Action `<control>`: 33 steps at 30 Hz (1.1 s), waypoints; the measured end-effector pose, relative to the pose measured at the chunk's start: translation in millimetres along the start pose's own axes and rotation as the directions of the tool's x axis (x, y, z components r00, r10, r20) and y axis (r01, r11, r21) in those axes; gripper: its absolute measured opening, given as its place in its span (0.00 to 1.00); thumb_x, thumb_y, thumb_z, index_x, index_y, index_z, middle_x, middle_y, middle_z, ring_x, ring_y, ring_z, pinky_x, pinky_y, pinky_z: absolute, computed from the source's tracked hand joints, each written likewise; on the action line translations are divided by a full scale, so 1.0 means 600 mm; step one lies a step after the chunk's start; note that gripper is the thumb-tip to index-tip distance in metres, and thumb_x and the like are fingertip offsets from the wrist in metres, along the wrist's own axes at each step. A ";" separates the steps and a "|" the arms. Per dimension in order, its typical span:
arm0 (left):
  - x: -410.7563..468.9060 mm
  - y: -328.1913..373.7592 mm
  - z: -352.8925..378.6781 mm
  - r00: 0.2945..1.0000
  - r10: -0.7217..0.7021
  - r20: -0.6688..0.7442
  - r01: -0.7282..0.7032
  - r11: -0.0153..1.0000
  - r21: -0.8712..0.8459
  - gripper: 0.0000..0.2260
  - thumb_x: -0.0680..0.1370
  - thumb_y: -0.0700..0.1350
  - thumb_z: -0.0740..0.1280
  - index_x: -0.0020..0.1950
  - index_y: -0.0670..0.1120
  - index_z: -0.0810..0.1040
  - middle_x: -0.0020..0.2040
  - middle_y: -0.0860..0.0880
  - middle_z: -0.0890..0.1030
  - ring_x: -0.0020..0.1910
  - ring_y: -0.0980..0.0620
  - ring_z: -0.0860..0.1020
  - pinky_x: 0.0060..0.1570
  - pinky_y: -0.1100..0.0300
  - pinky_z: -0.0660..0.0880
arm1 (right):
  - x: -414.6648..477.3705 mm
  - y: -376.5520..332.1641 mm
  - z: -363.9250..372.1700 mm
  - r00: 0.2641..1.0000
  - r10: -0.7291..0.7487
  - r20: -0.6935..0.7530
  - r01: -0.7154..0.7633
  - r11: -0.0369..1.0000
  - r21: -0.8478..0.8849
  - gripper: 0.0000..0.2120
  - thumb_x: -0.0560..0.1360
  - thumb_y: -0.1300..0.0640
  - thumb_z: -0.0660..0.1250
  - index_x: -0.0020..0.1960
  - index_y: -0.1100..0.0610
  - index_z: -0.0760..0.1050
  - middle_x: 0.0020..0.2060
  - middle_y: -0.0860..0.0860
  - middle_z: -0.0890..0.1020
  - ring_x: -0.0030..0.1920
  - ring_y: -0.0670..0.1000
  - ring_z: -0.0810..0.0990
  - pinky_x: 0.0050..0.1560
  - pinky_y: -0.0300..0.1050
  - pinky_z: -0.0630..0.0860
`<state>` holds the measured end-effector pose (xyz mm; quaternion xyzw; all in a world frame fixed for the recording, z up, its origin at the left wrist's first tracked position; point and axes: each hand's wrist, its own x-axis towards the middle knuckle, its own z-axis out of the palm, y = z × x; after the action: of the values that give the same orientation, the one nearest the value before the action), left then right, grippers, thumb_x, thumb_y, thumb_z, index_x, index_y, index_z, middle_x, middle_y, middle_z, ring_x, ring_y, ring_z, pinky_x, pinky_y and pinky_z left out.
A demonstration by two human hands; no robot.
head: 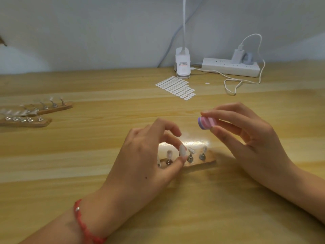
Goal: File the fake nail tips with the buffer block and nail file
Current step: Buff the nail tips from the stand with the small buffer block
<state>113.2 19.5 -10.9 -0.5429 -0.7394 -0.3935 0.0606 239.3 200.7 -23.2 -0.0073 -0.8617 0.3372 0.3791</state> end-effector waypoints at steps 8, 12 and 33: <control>-0.002 -0.006 0.002 0.998 0.037 0.059 -0.044 0.992 0.120 0.19 0.69 0.52 0.71 0.55 0.57 0.67 0.41 0.64 0.79 0.50 0.67 0.74 0.58 0.67 0.62 | 0.001 -0.001 0.001 1.000 0.009 -0.001 -0.009 0.999 0.039 0.14 0.78 0.62 0.65 0.62 0.52 0.76 0.55 0.54 0.78 0.59 0.53 0.80 0.60 0.45 0.78; -0.004 -0.006 0.005 0.998 0.053 0.040 -0.058 0.991 0.121 0.20 0.68 0.54 0.71 0.55 0.57 0.68 0.42 0.64 0.79 0.54 0.68 0.68 0.57 0.70 0.60 | 0.001 -0.001 0.003 1.000 0.020 -0.002 -0.020 0.999 0.045 0.14 0.78 0.61 0.65 0.62 0.53 0.77 0.55 0.53 0.78 0.59 0.52 0.80 0.60 0.44 0.77; 0.034 0.008 0.009 0.968 0.205 0.143 -0.229 0.957 0.181 0.14 0.67 0.52 0.65 0.51 0.59 0.67 0.38 0.65 0.78 0.45 0.65 0.74 0.55 0.65 0.64 | -0.010 -0.023 0.019 0.948 0.313 0.055 -0.317 0.929 0.192 0.15 0.76 0.65 0.69 0.56 0.48 0.83 0.48 0.42 0.79 0.54 0.47 0.80 0.37 0.38 0.79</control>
<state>110.8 38.8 -1.4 -0.6353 -0.7127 -0.2758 0.1110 239.1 181.9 -24.7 -0.1036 -0.8158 0.4778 0.3090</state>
